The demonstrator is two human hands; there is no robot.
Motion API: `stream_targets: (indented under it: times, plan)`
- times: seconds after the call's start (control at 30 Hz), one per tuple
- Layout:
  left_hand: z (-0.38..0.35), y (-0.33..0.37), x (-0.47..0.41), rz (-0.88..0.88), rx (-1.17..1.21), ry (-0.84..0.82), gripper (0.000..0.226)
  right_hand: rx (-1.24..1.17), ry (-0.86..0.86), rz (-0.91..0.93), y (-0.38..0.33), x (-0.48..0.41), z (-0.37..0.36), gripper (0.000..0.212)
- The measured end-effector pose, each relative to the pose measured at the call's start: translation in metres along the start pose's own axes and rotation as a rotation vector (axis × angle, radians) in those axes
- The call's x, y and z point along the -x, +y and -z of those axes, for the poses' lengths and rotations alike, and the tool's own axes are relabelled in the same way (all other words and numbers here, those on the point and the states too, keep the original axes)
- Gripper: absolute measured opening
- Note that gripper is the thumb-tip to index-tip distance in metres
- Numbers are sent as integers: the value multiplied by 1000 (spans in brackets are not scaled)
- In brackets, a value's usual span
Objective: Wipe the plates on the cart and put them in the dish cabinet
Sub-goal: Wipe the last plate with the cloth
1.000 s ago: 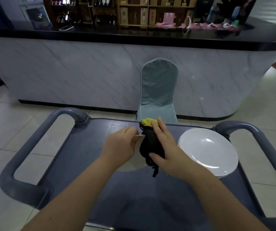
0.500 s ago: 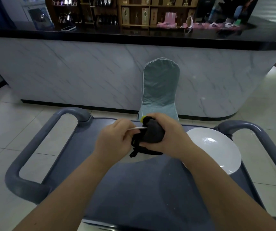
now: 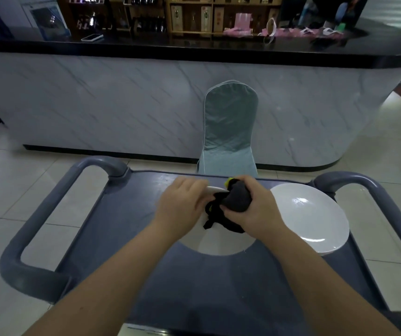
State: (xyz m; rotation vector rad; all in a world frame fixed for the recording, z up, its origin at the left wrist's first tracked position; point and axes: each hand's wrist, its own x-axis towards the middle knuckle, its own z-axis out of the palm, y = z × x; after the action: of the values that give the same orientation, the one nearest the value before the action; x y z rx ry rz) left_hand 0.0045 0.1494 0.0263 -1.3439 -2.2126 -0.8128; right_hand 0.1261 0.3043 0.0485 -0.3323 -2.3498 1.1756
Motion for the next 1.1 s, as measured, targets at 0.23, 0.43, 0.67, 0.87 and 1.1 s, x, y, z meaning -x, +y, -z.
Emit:
stream_targets:
  times: [0.23,0.43,0.67,0.87,1.1]
  plan:
    - [41,12,-77,-9,186,64,22,-154,15,99,-38,-34,38,52]
    - [24,-2,-50,736,597,361,30,-447,204,-217,0,-16,24,51]
    - [-19,-2,-20,354,159,-30,33,-204,229,-158,27,-8,14,42]
    - [9,23,-90,-193,25,108,30,53,104,183,-17,-48,40,43]
    - [26,0,-97,220,332,181,19,-260,157,19,-16,-42,40,56]
